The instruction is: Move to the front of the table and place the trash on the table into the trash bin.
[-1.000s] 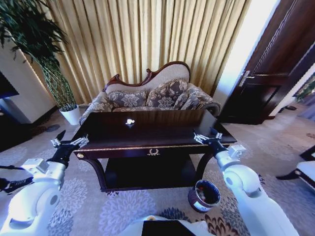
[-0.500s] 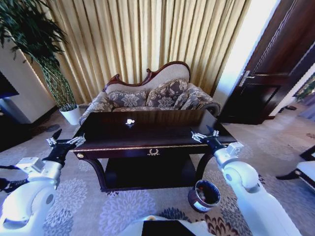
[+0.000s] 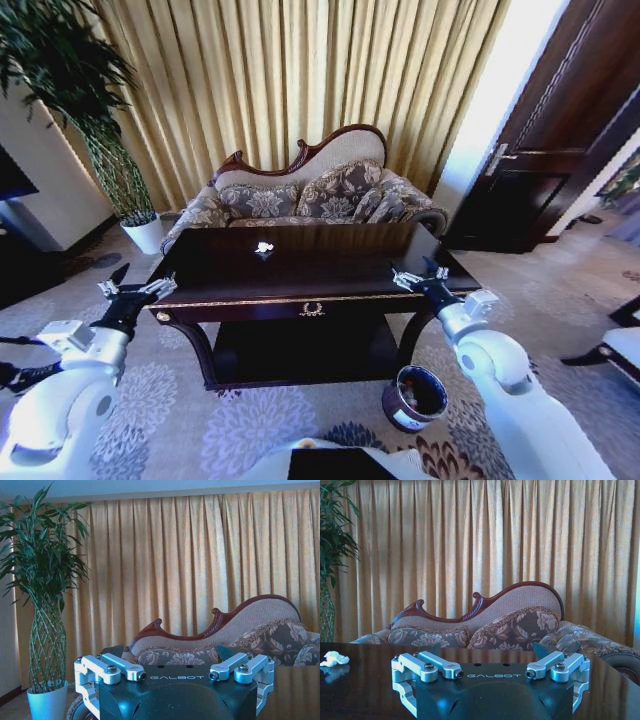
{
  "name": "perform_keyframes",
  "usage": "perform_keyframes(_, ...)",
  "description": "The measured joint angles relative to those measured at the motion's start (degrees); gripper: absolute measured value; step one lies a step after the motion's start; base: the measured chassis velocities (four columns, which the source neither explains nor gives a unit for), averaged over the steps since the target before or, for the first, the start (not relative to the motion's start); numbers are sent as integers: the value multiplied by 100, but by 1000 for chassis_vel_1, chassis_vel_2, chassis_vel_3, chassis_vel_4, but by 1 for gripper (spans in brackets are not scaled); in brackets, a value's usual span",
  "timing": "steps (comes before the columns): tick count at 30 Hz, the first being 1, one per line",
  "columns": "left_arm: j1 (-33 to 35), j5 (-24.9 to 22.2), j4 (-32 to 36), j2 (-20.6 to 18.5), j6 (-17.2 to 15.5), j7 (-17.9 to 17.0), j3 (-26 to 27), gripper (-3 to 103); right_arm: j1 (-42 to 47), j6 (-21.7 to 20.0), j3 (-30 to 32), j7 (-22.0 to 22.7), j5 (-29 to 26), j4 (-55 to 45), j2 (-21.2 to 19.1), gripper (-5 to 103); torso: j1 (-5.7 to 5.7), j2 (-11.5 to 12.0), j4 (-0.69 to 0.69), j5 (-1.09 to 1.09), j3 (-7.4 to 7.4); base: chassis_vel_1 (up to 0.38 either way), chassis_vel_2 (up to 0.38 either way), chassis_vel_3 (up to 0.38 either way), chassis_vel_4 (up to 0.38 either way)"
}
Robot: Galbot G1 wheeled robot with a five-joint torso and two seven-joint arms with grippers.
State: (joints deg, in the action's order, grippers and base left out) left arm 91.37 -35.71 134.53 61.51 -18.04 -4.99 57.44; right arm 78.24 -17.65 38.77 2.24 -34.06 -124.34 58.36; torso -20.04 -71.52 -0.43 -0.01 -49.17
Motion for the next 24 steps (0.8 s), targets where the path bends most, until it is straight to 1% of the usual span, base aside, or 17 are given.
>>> perform_keyframes(9, 14, 12, -10, 0, 14, 8, 12, 100, 11, 6, -10, -122, 2, 10, -2, 100, 1, 0, 0, 0, 0, 0, 0, 0, 0)
perform_keyframes(24, 7, 21, -8, -22, 21, 14, -3, 100, 9, 7, -20, -133, 11, 14, -22, 100, 1, 0, 0, 0, 0, 0, 0, 0, 0)
